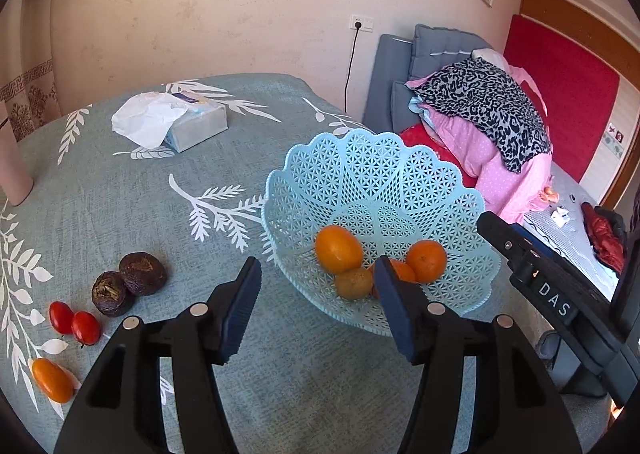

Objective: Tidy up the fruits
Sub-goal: 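Carry the kiwi and orange into the basket and open both tools, then withdraw both tools from the basket toward the remaining fruits, then grasp the last orange with the left tool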

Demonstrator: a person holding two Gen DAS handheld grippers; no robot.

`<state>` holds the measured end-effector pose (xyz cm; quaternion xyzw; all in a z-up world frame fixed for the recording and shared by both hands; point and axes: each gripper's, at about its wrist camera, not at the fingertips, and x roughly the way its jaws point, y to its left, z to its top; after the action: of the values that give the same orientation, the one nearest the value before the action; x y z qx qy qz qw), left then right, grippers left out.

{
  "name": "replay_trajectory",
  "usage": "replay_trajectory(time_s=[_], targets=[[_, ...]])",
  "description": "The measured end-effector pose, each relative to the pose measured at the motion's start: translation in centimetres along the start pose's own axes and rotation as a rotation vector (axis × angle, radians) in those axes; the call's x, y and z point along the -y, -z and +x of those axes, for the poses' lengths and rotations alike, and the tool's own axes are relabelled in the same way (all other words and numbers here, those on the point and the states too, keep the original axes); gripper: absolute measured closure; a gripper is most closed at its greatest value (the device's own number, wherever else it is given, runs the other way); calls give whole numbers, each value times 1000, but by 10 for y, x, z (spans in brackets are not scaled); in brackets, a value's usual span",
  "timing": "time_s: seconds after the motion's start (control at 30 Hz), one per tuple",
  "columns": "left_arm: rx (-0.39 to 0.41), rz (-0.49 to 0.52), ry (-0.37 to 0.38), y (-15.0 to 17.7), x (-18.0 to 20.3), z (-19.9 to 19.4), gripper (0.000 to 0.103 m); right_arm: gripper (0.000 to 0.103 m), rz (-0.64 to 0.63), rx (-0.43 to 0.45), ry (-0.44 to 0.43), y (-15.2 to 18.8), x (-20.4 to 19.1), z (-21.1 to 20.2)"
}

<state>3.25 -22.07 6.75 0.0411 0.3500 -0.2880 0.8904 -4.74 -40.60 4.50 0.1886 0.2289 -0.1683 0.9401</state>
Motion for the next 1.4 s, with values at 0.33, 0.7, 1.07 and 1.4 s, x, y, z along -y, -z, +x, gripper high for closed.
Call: replay_trajectory(time_s=[0.33, 0.7, 1.07, 1.4], targets=[[43, -53, -107, 7, -39, -24, 39, 50, -19, -5, -15, 5, -10, -3], [64, -110, -229, 26, -93, -54, 38, 49, -27, -14, -45, 8, -22, -8], [38, -188, -339, 59, -145, -76, 38, 49, -67, -39, -77, 17, -40, -8], [-13, -250, -376, 83, -174, -73, 39, 49, -117, -67, -112, 29, -62, -11]])
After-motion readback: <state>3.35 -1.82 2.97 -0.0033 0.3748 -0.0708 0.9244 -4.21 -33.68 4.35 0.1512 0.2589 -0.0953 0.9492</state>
